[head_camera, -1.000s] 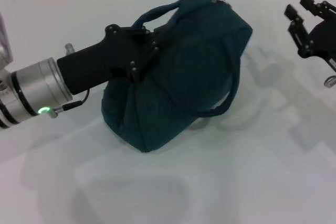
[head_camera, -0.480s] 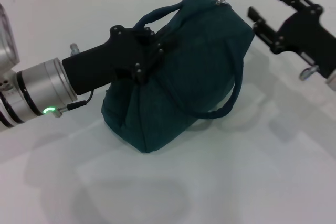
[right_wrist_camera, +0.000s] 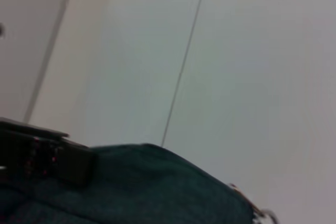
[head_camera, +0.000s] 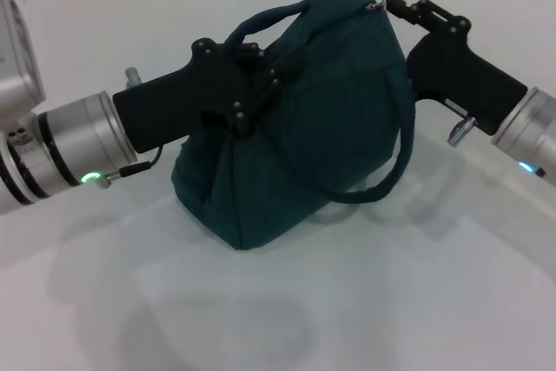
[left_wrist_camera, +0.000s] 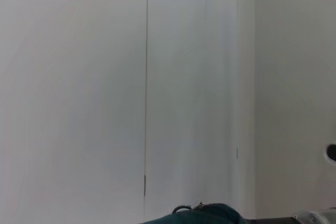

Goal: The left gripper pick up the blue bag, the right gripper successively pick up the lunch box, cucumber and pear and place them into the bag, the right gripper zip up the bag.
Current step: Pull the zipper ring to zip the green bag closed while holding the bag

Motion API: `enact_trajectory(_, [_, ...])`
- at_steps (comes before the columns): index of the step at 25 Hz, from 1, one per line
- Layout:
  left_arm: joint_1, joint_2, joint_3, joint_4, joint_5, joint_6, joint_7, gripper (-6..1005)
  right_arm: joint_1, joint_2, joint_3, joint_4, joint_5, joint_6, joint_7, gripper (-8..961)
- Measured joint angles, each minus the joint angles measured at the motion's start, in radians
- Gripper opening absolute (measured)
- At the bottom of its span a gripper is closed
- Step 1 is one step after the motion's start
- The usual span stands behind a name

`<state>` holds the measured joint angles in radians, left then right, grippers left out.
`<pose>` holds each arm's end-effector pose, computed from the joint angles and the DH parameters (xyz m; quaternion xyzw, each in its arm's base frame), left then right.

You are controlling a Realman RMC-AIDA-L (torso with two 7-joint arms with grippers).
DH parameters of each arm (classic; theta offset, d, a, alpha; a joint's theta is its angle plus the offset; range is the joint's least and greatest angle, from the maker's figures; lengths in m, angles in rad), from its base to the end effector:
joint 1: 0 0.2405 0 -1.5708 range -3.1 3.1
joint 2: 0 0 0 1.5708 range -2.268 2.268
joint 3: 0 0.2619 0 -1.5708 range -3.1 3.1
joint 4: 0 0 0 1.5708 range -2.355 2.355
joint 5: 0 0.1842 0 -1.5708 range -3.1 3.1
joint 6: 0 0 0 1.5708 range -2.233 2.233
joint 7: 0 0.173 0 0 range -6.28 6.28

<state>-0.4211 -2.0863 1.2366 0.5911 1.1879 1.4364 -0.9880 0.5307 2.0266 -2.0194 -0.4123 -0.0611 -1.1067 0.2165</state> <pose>-0.1872 0.3157 -0.0384 -0.8904 -0.0836 -0.4008 0.1988 0.1865 0.3620 -0.0566 -0.8530 -0.0161 0.3354 0.3997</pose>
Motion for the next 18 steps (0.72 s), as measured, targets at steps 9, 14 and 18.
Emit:
enact_trajectory(9, [-0.014, 0.001, -0.005, -0.02, -0.003, -0.002, 0.012, 76, -0.024, 0.0, -0.003, -0.037, -0.009, -0.021, -0.072, 608])
enact_trajectory(14, [-0.015, 0.001, -0.006, -0.022, -0.007, -0.006, 0.015, 76, -0.049, 0.001, 0.004, -0.035, 0.001, -0.065, -0.092, 604])
enact_trajectory(18, [-0.016, 0.0, -0.007, -0.023, -0.007, -0.017, 0.015, 76, -0.064, 0.001, 0.009, -0.029, 0.006, -0.109, -0.091, 602])
